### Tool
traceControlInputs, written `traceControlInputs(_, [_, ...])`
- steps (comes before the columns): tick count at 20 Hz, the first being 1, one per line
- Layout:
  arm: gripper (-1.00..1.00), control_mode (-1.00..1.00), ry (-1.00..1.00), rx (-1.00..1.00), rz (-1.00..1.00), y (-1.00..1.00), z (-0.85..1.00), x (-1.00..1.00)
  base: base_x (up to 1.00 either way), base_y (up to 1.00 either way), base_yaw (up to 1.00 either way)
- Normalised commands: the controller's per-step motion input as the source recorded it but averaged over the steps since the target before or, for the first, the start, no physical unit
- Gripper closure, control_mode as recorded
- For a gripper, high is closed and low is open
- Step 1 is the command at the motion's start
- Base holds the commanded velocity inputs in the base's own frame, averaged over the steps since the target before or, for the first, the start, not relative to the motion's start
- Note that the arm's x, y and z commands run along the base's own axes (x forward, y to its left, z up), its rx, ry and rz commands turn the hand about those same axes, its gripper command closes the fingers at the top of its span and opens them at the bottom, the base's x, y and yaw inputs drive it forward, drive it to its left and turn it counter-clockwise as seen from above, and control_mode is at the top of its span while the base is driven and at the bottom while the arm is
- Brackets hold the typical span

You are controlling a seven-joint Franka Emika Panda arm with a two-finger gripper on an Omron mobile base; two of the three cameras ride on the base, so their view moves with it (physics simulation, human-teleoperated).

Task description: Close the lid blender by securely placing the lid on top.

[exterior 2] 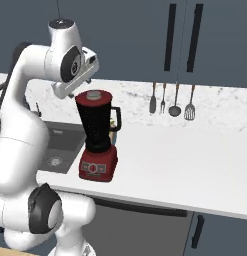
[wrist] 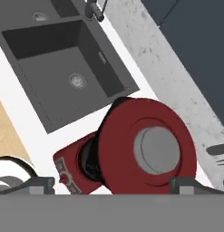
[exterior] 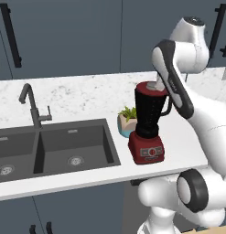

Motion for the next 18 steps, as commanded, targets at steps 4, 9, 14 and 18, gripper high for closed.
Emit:
traceControlInputs(4, [-1.00,-1.00,-0.31,0.31,0.00,-0.79,-1.00,-1.00,0.00,0.00,0.00])
traceControlInputs(9, [-1.00,-1.00,-0.21,0.18,0.00,-0.86,-1.00,-1.00,0.00,0.00,0.00])
traceControlInputs(14, [-1.00,-1.00,-0.15,0.02,-0.09,-0.77,-0.44,-1.00,0.00,0.00,0.00])
traceControlInputs(18, [-1.00,-1.00,-0.58,0.22,-0.06,-0.51,0.34,-0.94,0.00,0.00,0.00])
